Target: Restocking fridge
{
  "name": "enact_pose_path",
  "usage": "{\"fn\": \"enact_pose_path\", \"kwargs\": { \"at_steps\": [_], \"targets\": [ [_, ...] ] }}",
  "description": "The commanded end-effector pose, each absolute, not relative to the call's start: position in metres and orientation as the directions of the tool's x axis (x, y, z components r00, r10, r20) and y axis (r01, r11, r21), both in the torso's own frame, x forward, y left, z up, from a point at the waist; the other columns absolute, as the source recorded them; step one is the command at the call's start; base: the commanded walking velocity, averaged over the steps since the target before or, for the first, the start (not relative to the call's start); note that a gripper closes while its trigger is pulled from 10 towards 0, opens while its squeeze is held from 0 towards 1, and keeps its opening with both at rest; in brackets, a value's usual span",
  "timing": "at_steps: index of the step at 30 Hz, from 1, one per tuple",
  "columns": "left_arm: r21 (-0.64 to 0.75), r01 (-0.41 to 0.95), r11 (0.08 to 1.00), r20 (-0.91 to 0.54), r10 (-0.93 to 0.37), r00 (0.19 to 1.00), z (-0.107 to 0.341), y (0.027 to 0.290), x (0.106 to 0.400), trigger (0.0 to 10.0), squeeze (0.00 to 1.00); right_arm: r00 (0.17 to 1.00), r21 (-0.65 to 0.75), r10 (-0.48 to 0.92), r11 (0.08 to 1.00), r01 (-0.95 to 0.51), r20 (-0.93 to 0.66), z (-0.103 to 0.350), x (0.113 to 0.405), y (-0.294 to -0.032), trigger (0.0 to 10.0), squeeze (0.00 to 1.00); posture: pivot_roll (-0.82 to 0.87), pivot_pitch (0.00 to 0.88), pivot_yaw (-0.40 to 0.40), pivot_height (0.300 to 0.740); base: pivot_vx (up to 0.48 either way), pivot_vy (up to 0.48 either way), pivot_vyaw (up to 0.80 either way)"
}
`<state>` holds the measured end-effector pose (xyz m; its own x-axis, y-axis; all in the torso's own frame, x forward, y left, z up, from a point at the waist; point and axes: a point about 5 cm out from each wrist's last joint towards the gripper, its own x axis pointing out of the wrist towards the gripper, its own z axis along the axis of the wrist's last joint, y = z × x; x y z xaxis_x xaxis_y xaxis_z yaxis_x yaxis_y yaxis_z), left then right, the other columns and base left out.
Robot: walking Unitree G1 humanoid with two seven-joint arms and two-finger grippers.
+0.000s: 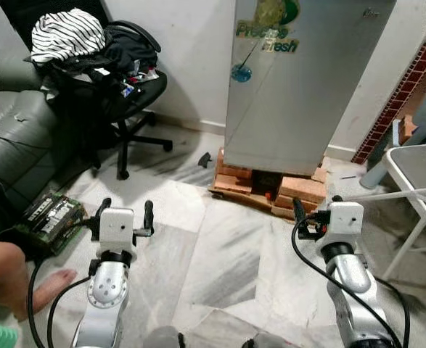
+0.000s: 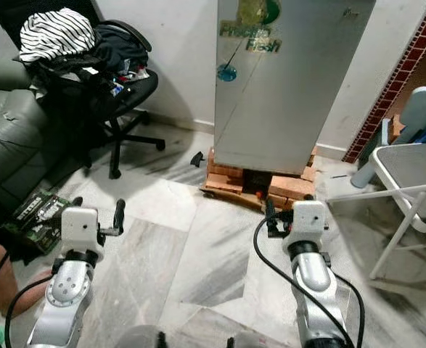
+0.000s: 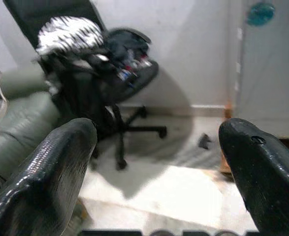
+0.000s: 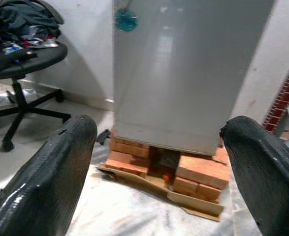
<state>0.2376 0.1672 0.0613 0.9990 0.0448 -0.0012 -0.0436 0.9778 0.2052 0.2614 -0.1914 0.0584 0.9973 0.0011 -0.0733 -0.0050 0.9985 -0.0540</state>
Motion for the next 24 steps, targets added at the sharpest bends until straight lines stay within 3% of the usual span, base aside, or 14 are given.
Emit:
{"fn": "enact_pose_path", "kwargs": {
  "at_steps": [1,18,24],
  "targets": [
    [0.235,-0.070,0.970,0.055,0.059,0.997,0.071,0.177,0.240,10.0,0.00,0.997,-0.056,0.051,0.997,-0.055,-0.062,0.059,0.265,-0.179,10.0,0.00,0.06,0.000,0.012,0.740,0.000,0.420,-0.41],
    [0.170,0.000,0.985,0.027,-0.005,1.000,0.067,0.167,0.241,10.0,0.00,0.997,-0.092,0.047,0.994,-0.053,-0.065,0.055,0.267,-0.192,10.0,0.00,0.05,0.000,0.016,0.740,0.457,0.041,0.00],
    [0.164,0.000,0.986,0.025,-0.004,1.000,0.068,0.167,0.242,10.0,0.00,0.997,-0.085,0.065,0.994,-0.069,-0.046,0.059,0.270,-0.190,10.0,0.00,0.06,0.004,0.004,0.740,0.450,0.000,-0.75]
  ]
}}
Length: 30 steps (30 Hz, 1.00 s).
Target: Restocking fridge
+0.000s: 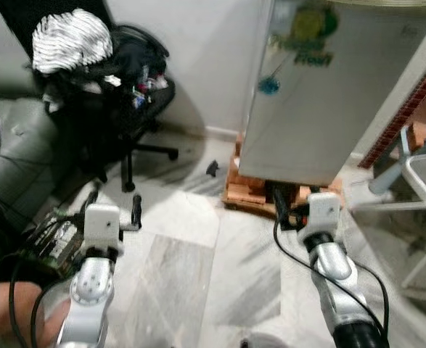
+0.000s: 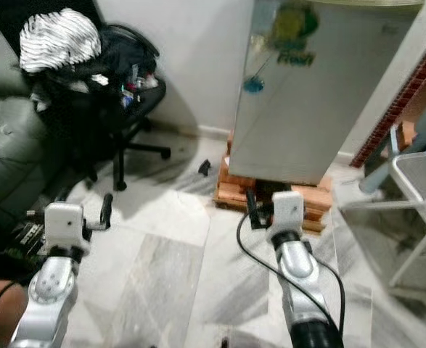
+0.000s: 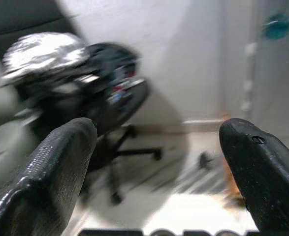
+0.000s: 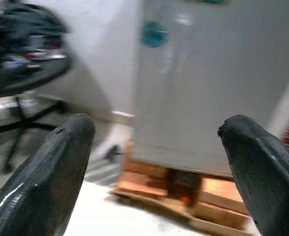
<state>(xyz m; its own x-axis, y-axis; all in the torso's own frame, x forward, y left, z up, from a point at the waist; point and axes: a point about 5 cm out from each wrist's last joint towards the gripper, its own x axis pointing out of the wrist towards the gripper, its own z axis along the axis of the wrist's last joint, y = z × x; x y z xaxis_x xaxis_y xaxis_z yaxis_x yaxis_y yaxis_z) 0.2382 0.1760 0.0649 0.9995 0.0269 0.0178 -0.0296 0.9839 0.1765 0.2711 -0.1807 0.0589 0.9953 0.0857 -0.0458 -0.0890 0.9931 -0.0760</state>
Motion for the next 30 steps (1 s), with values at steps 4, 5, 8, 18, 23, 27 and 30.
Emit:
{"fn": "enact_pose_path", "kwargs": {
  "at_steps": [4,5,8,18,23,27,30],
  "targets": [
    [0.166,0.002,0.986,0.023,-0.006,1.000,0.067,0.168,0.240,10.0,0.00,0.996,-0.092,0.071,0.993,-0.076,-0.051,0.057,0.269,-0.191,10.0,0.00,0.06,0.011,0.001,0.740,0.444,0.000,-0.80],
    [0.164,0.001,0.986,0.021,-0.004,1.000,0.066,0.168,0.239,10.0,0.00,0.996,-0.092,0.075,0.993,-0.080,-0.050,0.057,0.270,-0.190,10.0,0.00,0.06,0.014,0.000,0.740,0.446,0.000,-0.80],
    [0.151,0.001,0.989,0.013,-0.003,1.000,0.064,0.166,0.238,10.0,0.00,0.995,-0.092,0.082,0.992,-0.086,-0.052,0.057,0.270,-0.188,10.0,0.00,0.06,0.017,-0.003,0.740,0.446,0.000,-0.80],
    [0.105,-0.005,0.994,-0.017,0.007,1.000,0.060,0.159,0.236,10.0,0.00,0.994,-0.102,0.089,0.990,-0.094,-0.056,0.057,0.274,-0.190,10.0,0.00,0.06,0.023,-0.015,0.740,0.329,0.248,-0.78],
    [0.075,-0.001,0.997,-0.029,0.003,1.000,0.058,0.157,0.236,10.0,0.00,0.994,-0.103,0.092,0.990,-0.098,-0.055,0.058,0.276,-0.189,10.0,0.00,0.06,0.027,-0.015,0.740,0.000,0.474,-0.38],
    [0.068,-0.002,0.998,-0.041,0.004,0.999,0.058,0.157,0.236,10.0,0.00,0.994,-0.097,0.095,0.990,-0.100,-0.051,0.059,0.278,-0.187,10.0,0.00,0.06,0.032,-0.014,0.740,0.000,0.480,0.00],
    [0.068,0.003,0.998,-0.040,-0.001,0.999,0.058,0.156,0.235,10.0,0.00,0.994,-0.096,0.099,0.990,-0.103,-0.048,0.060,0.278,-0.187,10.0,0.00,0.06,0.034,-0.013,0.740,0.000,0.480,0.00]
  ]
}}
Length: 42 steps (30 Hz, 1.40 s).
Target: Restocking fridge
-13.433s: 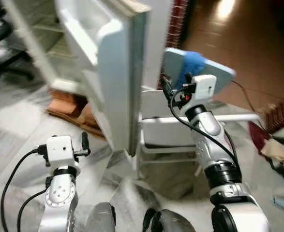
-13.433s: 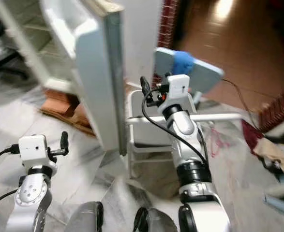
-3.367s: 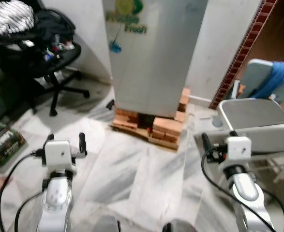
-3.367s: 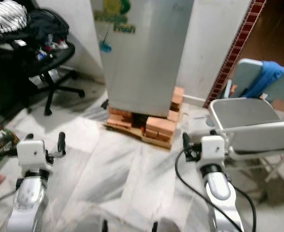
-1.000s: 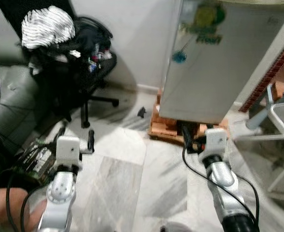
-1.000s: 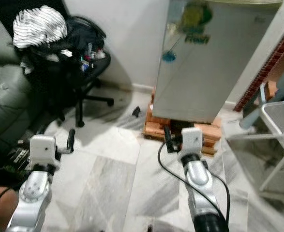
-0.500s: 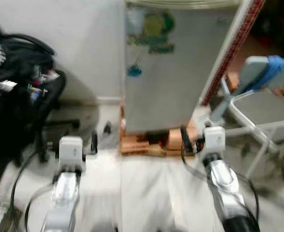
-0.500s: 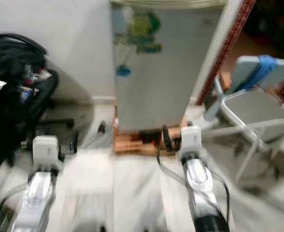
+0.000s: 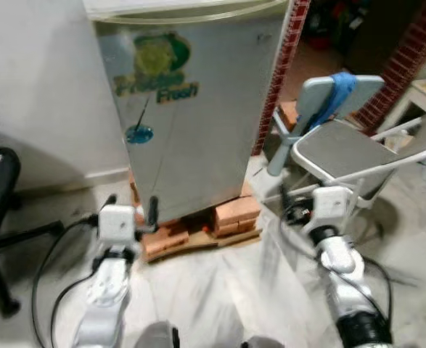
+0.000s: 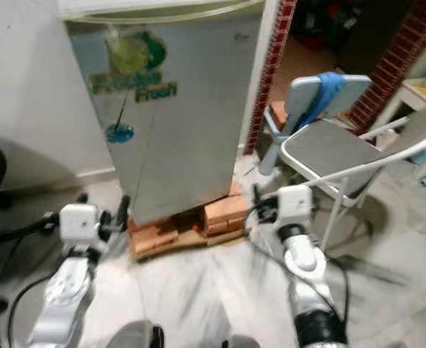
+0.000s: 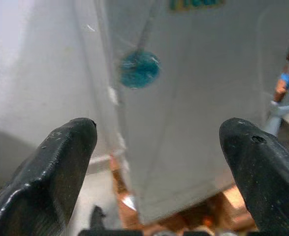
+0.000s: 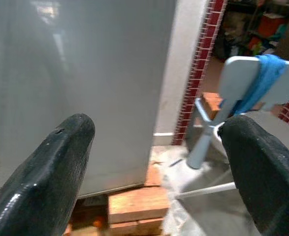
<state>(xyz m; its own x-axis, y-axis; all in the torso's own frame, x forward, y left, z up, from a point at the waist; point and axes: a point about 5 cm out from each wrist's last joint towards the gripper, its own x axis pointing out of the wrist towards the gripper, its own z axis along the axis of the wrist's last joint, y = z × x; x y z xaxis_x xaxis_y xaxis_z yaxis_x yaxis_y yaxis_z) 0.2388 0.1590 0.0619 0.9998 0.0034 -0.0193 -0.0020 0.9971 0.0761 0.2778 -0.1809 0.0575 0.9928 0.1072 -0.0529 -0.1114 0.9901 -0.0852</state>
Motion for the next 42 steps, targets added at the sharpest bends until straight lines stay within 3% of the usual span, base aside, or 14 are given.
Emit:
{"fn": "enact_pose_path", "kwargs": {
  "at_steps": [1,11,27,42],
  "targets": [
    [0.068,0.004,0.998,-0.041,-0.001,0.999,0.0580,0.1566,0.2353,10.0,0.00,0.994,-0.096,0.100,0.990,-0.104,-0.047,0.0598,0.2782,-0.1864,10.0,0.00,0.06,0.035,-0.013,0.740,0.000,0.480,0.00],
    [0.077,0.013,0.997,-0.051,-0.009,0.999,0.0572,0.1584,0.2351,10.0,0.00,0.993,-0.091,0.100,0.990,-0.104,-0.057,0.0580,0.2790,-0.1860,10.0,0.00,0.06,0.033,-0.012,0.740,0.000,0.480,-0.13],
    [0.066,0.006,0.998,-0.056,-0.002,0.998,0.0562,0.1614,0.2330,10.0,0.00,0.993,-0.094,0.102,0.990,-0.107,-0.062,0.0562,0.2774,-0.1850,10.0,0.00,0.07,0.039,-0.012,0.740,0.000,0.480,-0.78],
    [0.072,0.019,0.997,-0.053,-0.015,0.998,0.0573,0.1573,0.2356,10.0,0.00,0.993,-0.102,0.084,0.990,-0.092,-0.079,0.0539,0.2774,-0.1878,10.0,0.00,0.06,0.043,-0.011,0.740,0.000,0.480,-0.32]
  ]
}}
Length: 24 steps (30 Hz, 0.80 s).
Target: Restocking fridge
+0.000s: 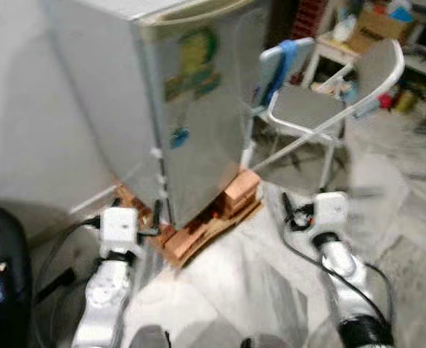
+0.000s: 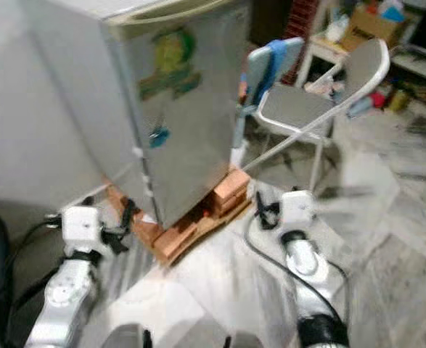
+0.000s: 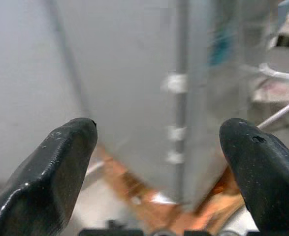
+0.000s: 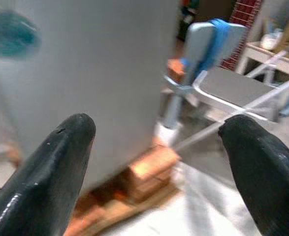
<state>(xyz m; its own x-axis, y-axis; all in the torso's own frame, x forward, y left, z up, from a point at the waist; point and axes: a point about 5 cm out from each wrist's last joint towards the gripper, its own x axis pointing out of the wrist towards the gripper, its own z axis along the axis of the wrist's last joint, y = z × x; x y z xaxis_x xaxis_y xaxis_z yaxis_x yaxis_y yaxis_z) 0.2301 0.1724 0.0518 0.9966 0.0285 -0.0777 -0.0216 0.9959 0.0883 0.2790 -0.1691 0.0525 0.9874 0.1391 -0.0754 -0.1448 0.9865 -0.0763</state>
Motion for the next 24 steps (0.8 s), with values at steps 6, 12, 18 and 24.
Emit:
{"fn": "enact_pose_path", "kwargs": {
  "at_steps": [6,12,18,24],
  "targets": [
    [0.069,0.023,0.997,-0.055,-0.020,0.998,0.0571,0.1558,0.2377,10.0,0.00,0.994,-0.102,0.082,0.991,-0.090,-0.076,0.0549,0.2792,-0.1882,10.0,0.00,0.06,0.041,-0.018,0.740,0.000,0.480,-0.80],
    [0.067,0.026,0.997,-0.055,-0.022,0.998,0.0566,0.1538,0.2380,10.0,0.00,0.994,-0.101,0.078,0.991,-0.086,-0.077,0.0551,0.2804,-0.1886,10.0,0.00,0.07,0.038,-0.021,0.740,0.000,0.480,-0.69],
    [0.079,0.028,0.996,-0.049,-0.024,0.998,0.0568,0.1535,0.2382,10.0,0.00,0.994,-0.098,0.075,0.992,-0.083,-0.078,0.0539,0.2792,-0.1886,10.0,0.00,0.07,0.035,-0.025,0.740,0.000,0.480,-0.18],
    [0.078,0.058,0.995,-0.012,-0.057,0.998,0.0607,0.1502,0.2395,10.0,0.00,0.994,-0.096,0.076,0.992,-0.084,-0.077,0.0534,0.2792,-0.1865,10.0,0.00,0.07,0.030,-0.027,0.740,0.111,0.150,0.00]
  ]
}}
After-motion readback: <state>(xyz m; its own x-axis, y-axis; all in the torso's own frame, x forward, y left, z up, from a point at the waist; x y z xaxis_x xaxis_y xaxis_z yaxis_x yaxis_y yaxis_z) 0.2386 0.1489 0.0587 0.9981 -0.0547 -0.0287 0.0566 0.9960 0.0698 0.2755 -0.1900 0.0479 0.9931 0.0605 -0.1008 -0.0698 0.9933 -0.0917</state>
